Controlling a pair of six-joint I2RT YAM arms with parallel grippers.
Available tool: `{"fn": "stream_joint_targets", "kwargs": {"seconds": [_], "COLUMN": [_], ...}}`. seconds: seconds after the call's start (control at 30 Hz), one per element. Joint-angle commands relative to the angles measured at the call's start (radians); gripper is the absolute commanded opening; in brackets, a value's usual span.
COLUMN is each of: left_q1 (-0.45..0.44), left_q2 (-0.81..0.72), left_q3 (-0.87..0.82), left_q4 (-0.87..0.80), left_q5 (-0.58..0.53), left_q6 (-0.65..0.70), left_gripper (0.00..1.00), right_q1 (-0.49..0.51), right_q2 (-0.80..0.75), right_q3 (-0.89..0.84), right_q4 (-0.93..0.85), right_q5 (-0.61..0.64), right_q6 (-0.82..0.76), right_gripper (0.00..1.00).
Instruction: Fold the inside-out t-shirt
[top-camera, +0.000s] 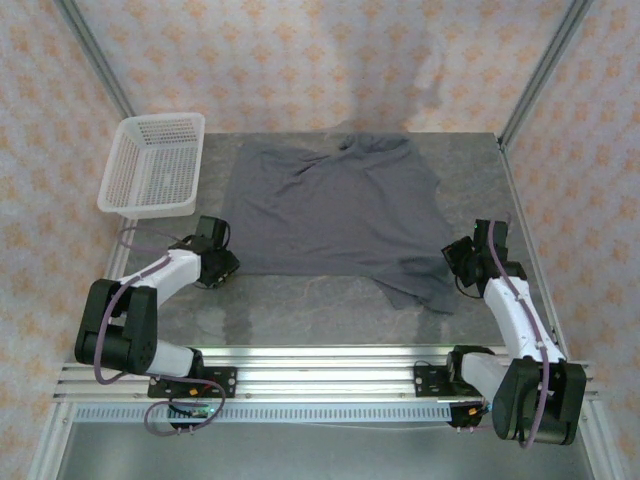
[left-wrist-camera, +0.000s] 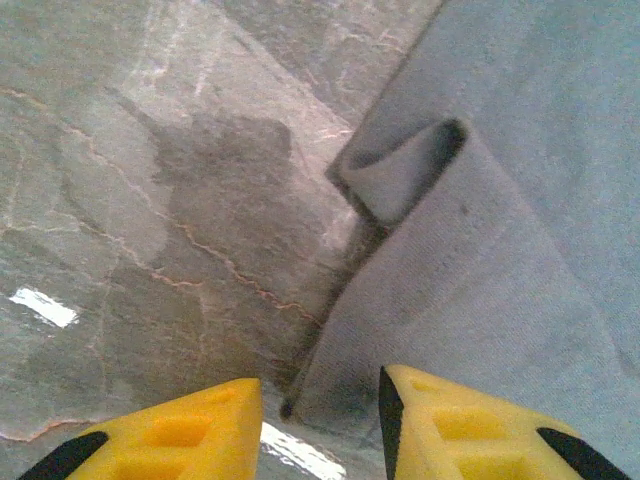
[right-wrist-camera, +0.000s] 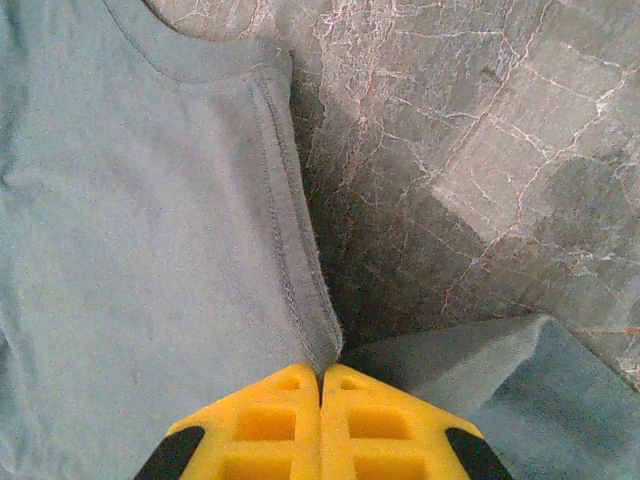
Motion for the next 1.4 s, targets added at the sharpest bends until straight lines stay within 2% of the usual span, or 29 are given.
{"fn": "stream_joint_targets", "kwargs": {"seconds": [0.0,0.2,0.4,0.6,0.77,0.87,1.0,1.07,1.2,1.37], "left_q1": [0.015,0.029,0.047,0.048,0.048,0.048,0.048,0.048,0.048,0.048], "left_q2": [0.024,0.029,-0.076,-0.189,-0.324,-0.442,-0.571,-0.593,-0.597,-0.694], "left_q3": [-0.027,-0.051,-0.068,-0.061,-0.038,-0.03,-0.078,-0.112,-0.141,-0.155], "left_q4": [0.05,0.09,0.078,-0.013,-0.169,-0.266,-0.28,-0.249,-0.197,-0.181], "left_q5": [-0.001,0.03,0.019,-0.007,-0.051,-0.144,-0.228,-0.214,-0.121,-0.108], "left_q6": [-0.031,-0.051,-0.058,-0.031,0.016,0.054,0.048,0.041,0.043,0.088], "left_gripper": [0.32,0.14,0.0,0.0,0.0,0.0,0.0,0.0,0.0,0.0], "right_q1": [0.003,0.003,0.003,0.003,0.003,0.003,0.003,0.003,0.003,0.003], "right_q2": [-0.023,-0.04,-0.057,-0.055,-0.09,-0.193,-0.34,-0.358,-0.298,-0.331], "right_q3": [0.001,-0.006,-0.003,-0.006,0.018,0.011,-0.057,-0.099,-0.117,-0.09], "right_q4": [-0.03,-0.042,-0.049,-0.045,-0.114,-0.17,-0.22,-0.207,-0.207,-0.223], "right_q5": [0.026,0.032,0.039,0.04,0.056,0.116,0.236,0.23,0.136,0.142], "right_q6": [-0.007,-0.005,-0.002,-0.001,-0.011,-0.019,-0.001,0.014,0.012,-0.001], "right_gripper": [0.0,0.0,0.0,0.0,0.0,0.0,0.0,0.0,0.0,0.0]}}
